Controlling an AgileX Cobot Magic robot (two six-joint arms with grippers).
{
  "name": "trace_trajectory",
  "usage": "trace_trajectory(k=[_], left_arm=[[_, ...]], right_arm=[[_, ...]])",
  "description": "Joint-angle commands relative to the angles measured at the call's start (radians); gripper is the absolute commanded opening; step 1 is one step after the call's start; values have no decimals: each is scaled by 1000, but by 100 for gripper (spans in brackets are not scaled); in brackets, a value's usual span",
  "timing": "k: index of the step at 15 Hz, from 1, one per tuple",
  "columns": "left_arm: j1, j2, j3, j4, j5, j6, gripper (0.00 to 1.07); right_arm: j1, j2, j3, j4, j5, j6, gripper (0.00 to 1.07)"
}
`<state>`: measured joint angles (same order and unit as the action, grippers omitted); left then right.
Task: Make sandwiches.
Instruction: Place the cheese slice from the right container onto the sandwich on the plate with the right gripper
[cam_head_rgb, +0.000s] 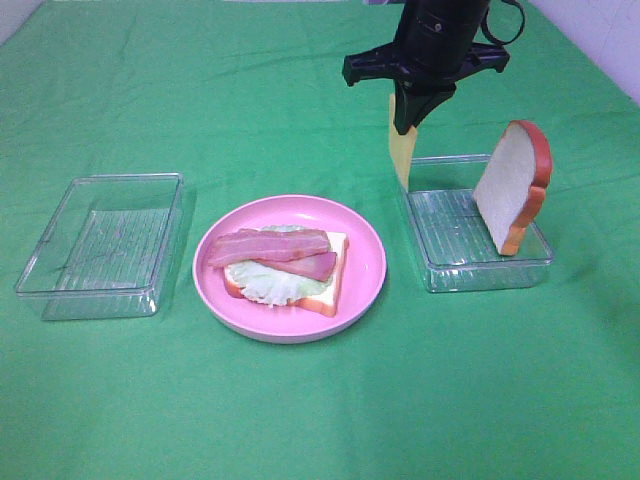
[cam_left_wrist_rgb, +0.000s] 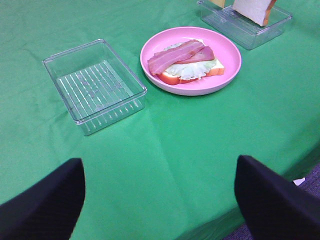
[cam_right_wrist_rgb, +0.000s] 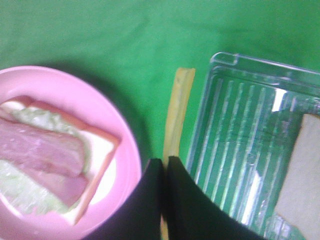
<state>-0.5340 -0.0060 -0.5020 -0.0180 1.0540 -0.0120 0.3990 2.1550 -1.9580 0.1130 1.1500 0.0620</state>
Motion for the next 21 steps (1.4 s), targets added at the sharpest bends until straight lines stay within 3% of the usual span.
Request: trace_trajectory(k=[1,5,6,9,14,21], left_arm=[[-2,-20,3,-6,-8,-1,78],[-2,-20,3,-6,-8,-1,78],[-2,-20,3,-6,-8,-1,78],[-2,-20,3,-6,-8,-1,78],[-2,-20,3,-6,-8,-1,78],[-2,-20,3,-6,-8,-1,78]], right_arm=[[-2,-13,-5,134,35,-89,0],[-1,-12,24,435,58,-252,0],[3,-12,66,601,59,-332,0],[38,-5,143,703,16,-434,0],[92,87,153,684,-30,-398,0],[91,119,153,461,-82,-231,0]])
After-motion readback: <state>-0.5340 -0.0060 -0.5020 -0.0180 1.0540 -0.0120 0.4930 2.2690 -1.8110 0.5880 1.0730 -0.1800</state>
